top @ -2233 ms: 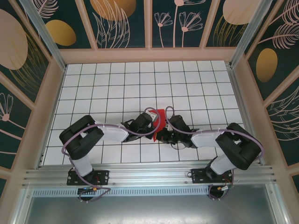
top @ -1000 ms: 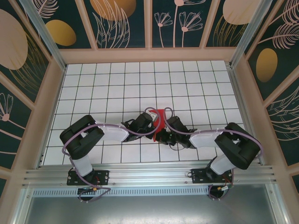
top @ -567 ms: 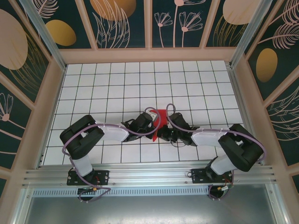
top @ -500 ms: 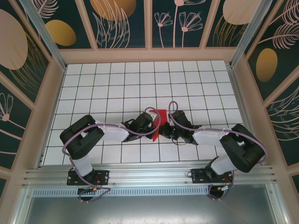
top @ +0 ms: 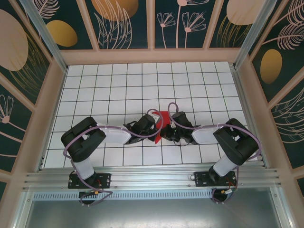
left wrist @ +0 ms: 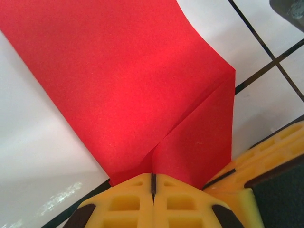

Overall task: Fold a paper plane with a square sheet of paper (pick it up from the middle)
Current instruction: Third fold the triangle at the center of the table.

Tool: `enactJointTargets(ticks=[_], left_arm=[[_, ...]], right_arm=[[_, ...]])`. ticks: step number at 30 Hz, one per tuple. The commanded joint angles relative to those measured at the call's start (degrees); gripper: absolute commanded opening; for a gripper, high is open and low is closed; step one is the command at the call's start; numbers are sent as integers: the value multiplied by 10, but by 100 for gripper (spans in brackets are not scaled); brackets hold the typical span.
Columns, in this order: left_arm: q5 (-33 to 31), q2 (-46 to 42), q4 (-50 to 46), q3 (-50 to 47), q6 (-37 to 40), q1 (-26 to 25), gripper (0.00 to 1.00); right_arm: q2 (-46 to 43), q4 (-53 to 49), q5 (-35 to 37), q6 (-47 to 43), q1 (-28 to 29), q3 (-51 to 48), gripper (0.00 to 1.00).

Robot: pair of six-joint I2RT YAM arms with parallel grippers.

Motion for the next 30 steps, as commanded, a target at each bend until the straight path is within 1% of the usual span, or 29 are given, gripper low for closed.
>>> enactJointTargets(ticks=[1, 7, 10, 14, 18, 21, 27, 30], left_arm=[[9, 12, -21, 7, -2, 1, 0], [9, 12, -20, 6, -4, 2, 0], [9, 13, -20, 6, -4, 1, 0], [10, 16, -22, 8, -1, 1, 0], [10, 14, -20, 4, -2, 1, 0], [12, 15, -22, 4, -2, 1, 0], [11, 15, -23, 3, -2, 1, 0], [13, 16, -20, 4, -3, 1, 0]], right_arm=[[-2, -33, 13, -18, 1, 14, 9], [-50, -63, 19, -40, -18, 44, 9], [-39, -56, 14, -45, -28, 42, 9], [-2, -16, 2, -29, -29, 17, 9], [18, -23, 22, -27, -30, 6, 9], [12, -40, 22, -36, -30, 18, 9], [-30, -58, 15, -53, -44, 47, 10], [-22, -55, 12, -60, -57, 47, 10]])
